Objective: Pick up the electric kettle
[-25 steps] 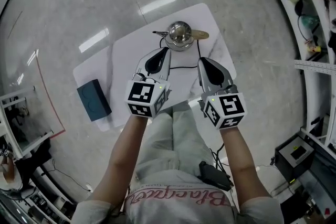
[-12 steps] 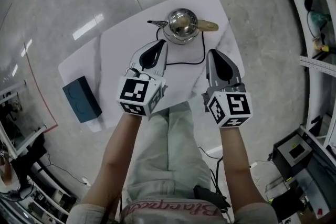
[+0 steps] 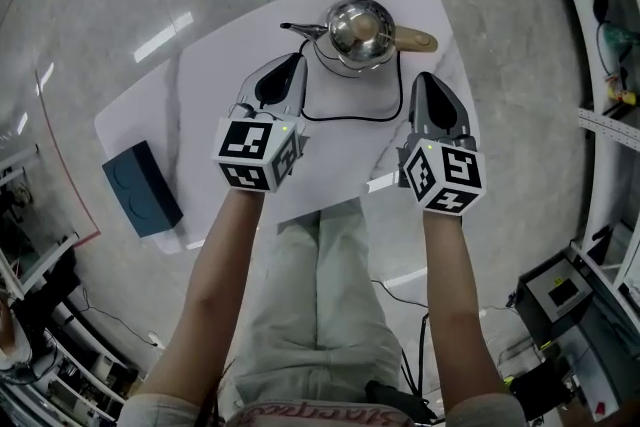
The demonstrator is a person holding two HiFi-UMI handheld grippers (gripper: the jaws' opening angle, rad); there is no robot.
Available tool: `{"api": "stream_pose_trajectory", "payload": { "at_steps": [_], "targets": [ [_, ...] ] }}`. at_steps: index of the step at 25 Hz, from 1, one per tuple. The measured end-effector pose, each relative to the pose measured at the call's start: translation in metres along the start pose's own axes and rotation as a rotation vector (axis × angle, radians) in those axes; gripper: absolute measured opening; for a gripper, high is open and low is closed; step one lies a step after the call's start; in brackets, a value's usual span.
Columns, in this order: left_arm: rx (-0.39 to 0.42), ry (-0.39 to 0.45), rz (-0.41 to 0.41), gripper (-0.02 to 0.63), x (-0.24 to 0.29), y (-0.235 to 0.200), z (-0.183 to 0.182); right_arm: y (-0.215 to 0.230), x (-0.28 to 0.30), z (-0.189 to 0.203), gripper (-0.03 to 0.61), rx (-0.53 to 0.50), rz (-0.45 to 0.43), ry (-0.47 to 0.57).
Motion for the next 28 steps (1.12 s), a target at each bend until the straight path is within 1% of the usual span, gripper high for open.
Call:
{"api": "stream_pose_trajectory", "payload": {
  "at_steps": [2,4,6,10,12,15,17,23,25,28],
  "targets": [
    [-0.028,0.005,-0.022,0.006,0.007,-0.012,0.003,0.004,0.014,0.009,0.025,-0.005,0.007,-0.025],
    [-0.059,0.01,-0.04,0.006,0.011,-0.022,0.005,0.011,0.025,0.016,0.079,-0.007,0.018,-0.045],
    [-0.084,0.016,-0.058,0.006,0.014,-0.03,0.007,0.018,0.035,0.023,0.107,-0.005,0.042,-0.07],
    [-0.123,0.018,-0.092,0.006,0.019,-0.045,0.014,0.029,0.057,0.037,0.22,0.011,0.069,-0.107],
    [-0.134,0.013,-0.109,0.006,0.023,-0.053,0.017,0.032,0.069,0.043,0.246,0.011,0.073,-0.104],
    [-0.152,0.006,-0.126,0.006,0.03,-0.062,0.022,0.034,0.087,0.048,0.249,0.001,0.079,-0.087],
    [-0.168,0.002,-0.132,0.006,0.036,-0.067,0.024,0.036,0.097,0.051,0.229,0.02,0.086,-0.074],
    [-0.212,0.018,-0.134,0.006,0.056,-0.079,0.02,0.048,0.118,0.058,0.219,0.204,0.072,0.001],
    [-0.221,0.023,-0.141,0.006,0.063,-0.082,0.017,0.049,0.123,0.055,0.217,0.226,0.065,0.027],
    [-0.237,0.028,-0.143,0.006,0.07,-0.083,0.015,0.05,0.128,0.047,0.178,0.261,0.006,0.083]
  ]
}}
Point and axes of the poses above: the fingertips, and each gripper's own axes: x forward along the fingers, y to its right, z out of its underside, the point moved 6 cm from there along -x, backward along the fingers, and after that the axes turned 14 degrees about -x, right-handed, at the moved point
